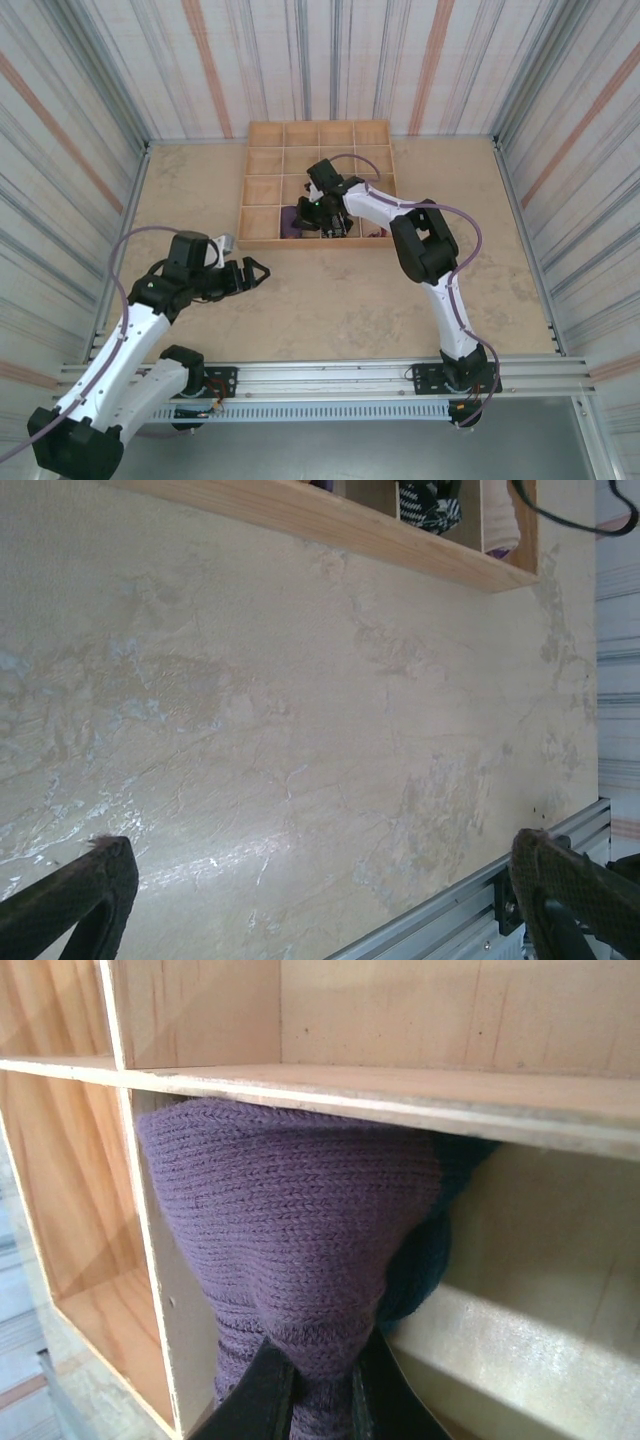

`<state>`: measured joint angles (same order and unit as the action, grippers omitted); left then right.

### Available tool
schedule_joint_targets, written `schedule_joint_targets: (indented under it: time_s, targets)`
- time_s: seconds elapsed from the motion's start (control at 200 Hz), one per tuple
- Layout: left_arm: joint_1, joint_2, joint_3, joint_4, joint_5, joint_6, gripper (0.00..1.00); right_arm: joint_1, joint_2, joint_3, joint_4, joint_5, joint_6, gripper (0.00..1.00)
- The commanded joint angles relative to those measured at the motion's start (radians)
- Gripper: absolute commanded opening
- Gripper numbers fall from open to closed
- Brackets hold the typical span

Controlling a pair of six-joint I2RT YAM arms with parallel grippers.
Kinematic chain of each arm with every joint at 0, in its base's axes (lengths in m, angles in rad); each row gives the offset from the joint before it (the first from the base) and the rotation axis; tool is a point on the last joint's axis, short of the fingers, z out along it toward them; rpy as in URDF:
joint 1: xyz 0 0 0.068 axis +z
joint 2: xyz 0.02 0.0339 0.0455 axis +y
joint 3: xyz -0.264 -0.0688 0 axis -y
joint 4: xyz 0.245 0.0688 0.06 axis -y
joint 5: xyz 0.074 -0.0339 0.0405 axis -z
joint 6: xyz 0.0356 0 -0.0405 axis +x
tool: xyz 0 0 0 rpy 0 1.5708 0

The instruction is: Roll the socks

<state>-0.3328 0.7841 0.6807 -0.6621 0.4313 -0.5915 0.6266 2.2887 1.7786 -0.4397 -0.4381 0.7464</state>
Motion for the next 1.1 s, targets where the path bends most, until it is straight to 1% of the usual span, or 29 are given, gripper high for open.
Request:
schedule_joint_targets:
  time_s: [0.0,0.18,0.271,0.326,0.386,0.436,0.551,0.636,0.781,0.812,0.832,0.867,0.927,1.002,1.097]
  targets:
    - [0.009,-0.031,-0.007,-0.022,-0.027,-0.023,0.98,0.022,0.039,-0.009,-0.078,0.159,-0.046,0.00]
    - [0.009,-0.025,-0.011,-0.019,-0.026,-0.037,0.98,0.056,0.026,-0.031,-0.069,0.226,-0.016,0.05]
    - [0.008,-0.028,-0.020,-0.015,-0.022,-0.042,0.98,0.054,0.039,-0.055,-0.046,0.202,0.009,0.10]
    - [0.009,-0.027,-0.022,-0.015,-0.022,-0.043,0.98,0.048,0.046,-0.071,-0.032,0.182,0.024,0.12]
    - [0.008,-0.021,-0.023,-0.017,-0.021,-0.039,0.99,0.046,0.031,-0.099,0.000,0.172,0.035,0.13]
    - [0.009,-0.015,-0.022,-0.020,-0.017,-0.035,0.99,0.049,0.014,-0.114,0.019,0.175,0.036,0.16]
    - [0.009,-0.010,-0.023,-0.018,-0.019,-0.033,0.98,0.050,-0.032,-0.112,0.027,0.186,0.022,0.32]
    - [0.009,-0.009,-0.023,-0.011,-0.020,-0.033,0.99,0.045,-0.053,-0.095,0.020,0.180,0.018,0.49]
    - [0.009,-0.006,-0.010,-0.028,-0.022,-0.022,0.99,0.044,-0.084,-0.070,-0.003,0.195,-0.002,0.63]
    - [0.009,-0.006,-0.006,-0.034,-0.022,-0.020,0.98,0.046,-0.093,-0.066,-0.013,0.208,-0.005,0.73]
    - [0.009,-0.005,-0.004,-0.038,-0.022,-0.019,0.99,0.049,-0.101,-0.063,-0.021,0.222,-0.007,0.85]
    - [0.009,-0.004,0.000,-0.046,-0.024,-0.015,0.99,0.053,-0.118,-0.065,-0.026,0.245,-0.018,0.96]
    - [0.011,0.001,0.003,-0.055,-0.024,-0.007,0.98,0.062,-0.146,-0.067,-0.026,0.258,-0.042,1.00]
    - [0.011,0.001,0.003,-0.054,-0.029,-0.001,0.99,0.071,-0.192,-0.066,-0.036,0.282,-0.071,1.00]
    - [0.011,0.010,0.015,-0.058,-0.047,0.013,0.99,0.086,-0.277,-0.091,-0.041,0.353,-0.120,0.99]
